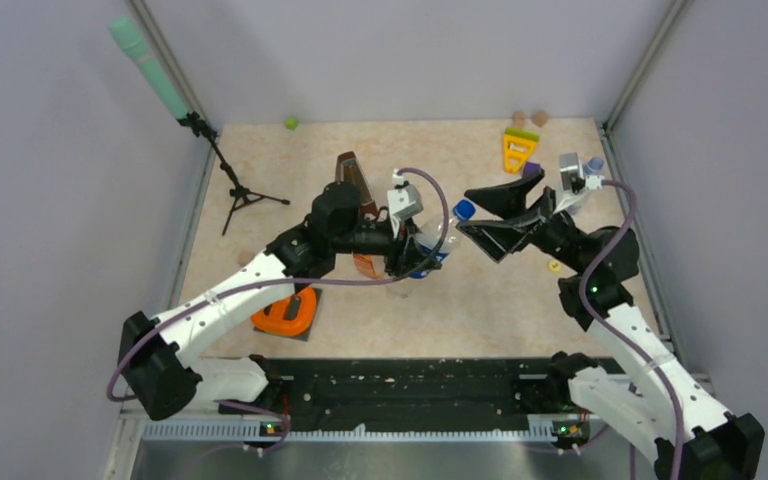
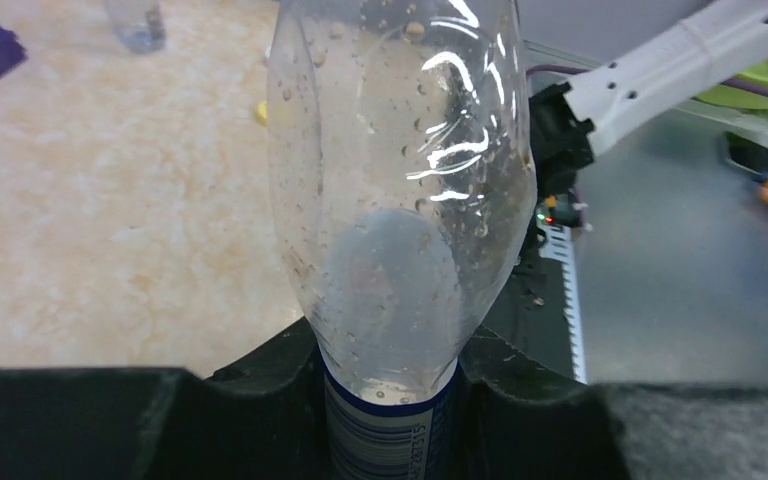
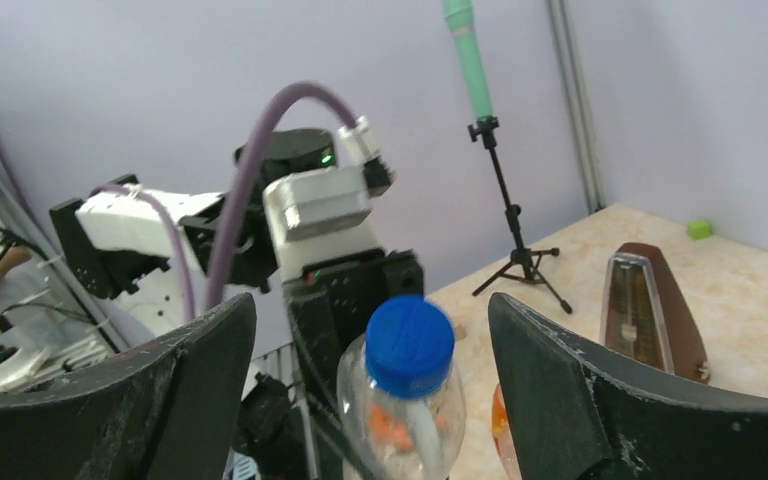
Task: Unscrew the bottle caps
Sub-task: Unscrew the bottle cap from the plastic bottle.
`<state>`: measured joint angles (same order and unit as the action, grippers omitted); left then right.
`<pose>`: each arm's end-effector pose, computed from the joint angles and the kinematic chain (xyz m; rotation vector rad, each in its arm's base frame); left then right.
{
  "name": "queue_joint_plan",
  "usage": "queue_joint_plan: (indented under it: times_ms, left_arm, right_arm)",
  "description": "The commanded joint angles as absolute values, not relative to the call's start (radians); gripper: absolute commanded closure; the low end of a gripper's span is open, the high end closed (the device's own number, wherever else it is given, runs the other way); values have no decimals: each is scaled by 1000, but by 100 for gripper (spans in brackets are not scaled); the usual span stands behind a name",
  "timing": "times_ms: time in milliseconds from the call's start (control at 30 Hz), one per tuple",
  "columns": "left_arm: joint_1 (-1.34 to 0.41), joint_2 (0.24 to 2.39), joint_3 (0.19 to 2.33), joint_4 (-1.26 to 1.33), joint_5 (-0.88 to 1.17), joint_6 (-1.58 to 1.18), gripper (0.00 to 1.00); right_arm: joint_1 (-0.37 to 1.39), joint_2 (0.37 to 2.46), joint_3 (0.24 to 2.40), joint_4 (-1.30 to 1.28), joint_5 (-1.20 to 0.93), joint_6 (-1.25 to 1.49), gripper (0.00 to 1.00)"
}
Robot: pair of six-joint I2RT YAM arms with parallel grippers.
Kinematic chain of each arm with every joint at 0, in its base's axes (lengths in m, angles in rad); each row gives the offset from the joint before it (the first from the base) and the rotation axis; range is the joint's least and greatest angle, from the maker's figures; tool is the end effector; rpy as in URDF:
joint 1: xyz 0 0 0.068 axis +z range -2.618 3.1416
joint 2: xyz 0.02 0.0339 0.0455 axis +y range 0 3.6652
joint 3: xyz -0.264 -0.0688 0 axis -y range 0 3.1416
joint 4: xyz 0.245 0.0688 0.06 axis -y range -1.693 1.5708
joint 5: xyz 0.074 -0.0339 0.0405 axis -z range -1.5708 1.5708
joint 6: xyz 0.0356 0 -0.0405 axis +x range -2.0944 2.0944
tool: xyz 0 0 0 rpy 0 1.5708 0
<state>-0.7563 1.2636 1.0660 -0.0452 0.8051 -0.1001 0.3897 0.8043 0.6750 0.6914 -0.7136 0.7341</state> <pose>0.1918 -0.2163 0.3522 1.1756 1.5473 -1.3132 0.1511 0.0873 0.3854 -0.5176 1.1536 1.3420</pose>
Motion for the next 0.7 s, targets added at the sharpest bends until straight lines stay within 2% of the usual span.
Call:
queue_joint_plan:
  times_ms: [0,100,200,400,667]
  left_arm:
    - [-887,1219,1096,-132,391,48,100]
    - [-964,1231,1112,-153,177,62,100]
    - [-999,1234,1100,-124,30,11,100]
    - [-1058,1234,1079,-45,-198,-21,100]
    - [-1118,1264,1096,-26,-334,29,100]
  right_arm:
    - [388,768,686,661,-567,734,15]
    - [388,776,703,569,-482,724,15]
    - [390,779,706,533,-429,715,28]
    - [391,791,716,454,-379,736,26]
    - [397,807,722,445,-367,749,30]
